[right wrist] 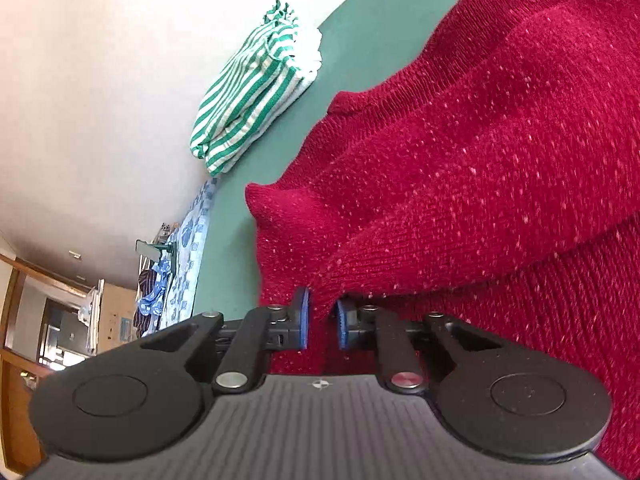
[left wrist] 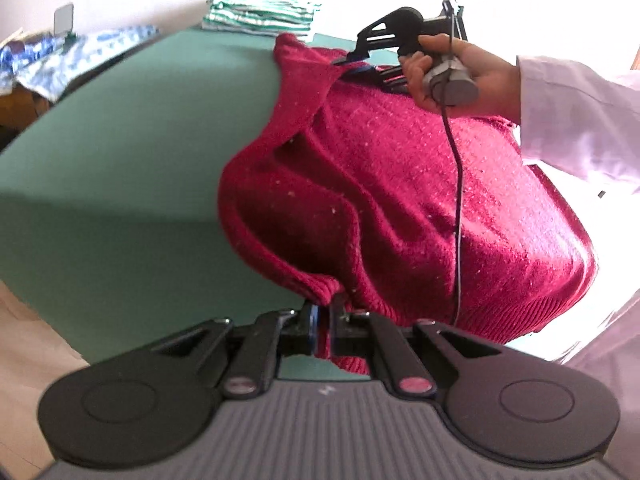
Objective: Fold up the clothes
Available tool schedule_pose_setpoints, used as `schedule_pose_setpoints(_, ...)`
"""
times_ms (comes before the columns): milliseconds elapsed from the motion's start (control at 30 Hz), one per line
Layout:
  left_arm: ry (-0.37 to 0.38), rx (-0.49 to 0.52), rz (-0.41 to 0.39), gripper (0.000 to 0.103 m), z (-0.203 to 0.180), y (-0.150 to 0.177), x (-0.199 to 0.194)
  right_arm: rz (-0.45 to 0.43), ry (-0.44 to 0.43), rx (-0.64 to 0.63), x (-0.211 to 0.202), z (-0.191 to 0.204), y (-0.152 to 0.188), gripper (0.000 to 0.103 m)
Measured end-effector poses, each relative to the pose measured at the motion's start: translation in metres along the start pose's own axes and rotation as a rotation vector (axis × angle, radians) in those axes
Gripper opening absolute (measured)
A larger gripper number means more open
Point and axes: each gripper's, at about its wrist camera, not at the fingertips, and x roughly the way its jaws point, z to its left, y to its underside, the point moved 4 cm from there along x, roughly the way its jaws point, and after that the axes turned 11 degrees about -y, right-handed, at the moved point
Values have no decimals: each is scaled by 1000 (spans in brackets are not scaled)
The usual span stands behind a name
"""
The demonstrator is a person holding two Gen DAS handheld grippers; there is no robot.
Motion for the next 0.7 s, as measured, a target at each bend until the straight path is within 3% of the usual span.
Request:
schedule_pose_setpoints(200, -58, 11, 14, 1, 10, 14, -8, -4, -32, -90, -6, 15, -11, 14)
schedule_pose_setpoints(433, -145, 142, 34, 1, 3, 11, -19, -8, -73, -163, -13, 34, -30, 14)
schedule_pose_setpoints(700, -50, 130, 44, 1, -37, 0, -38, 41, -32, -273, -16, 28, -44, 14)
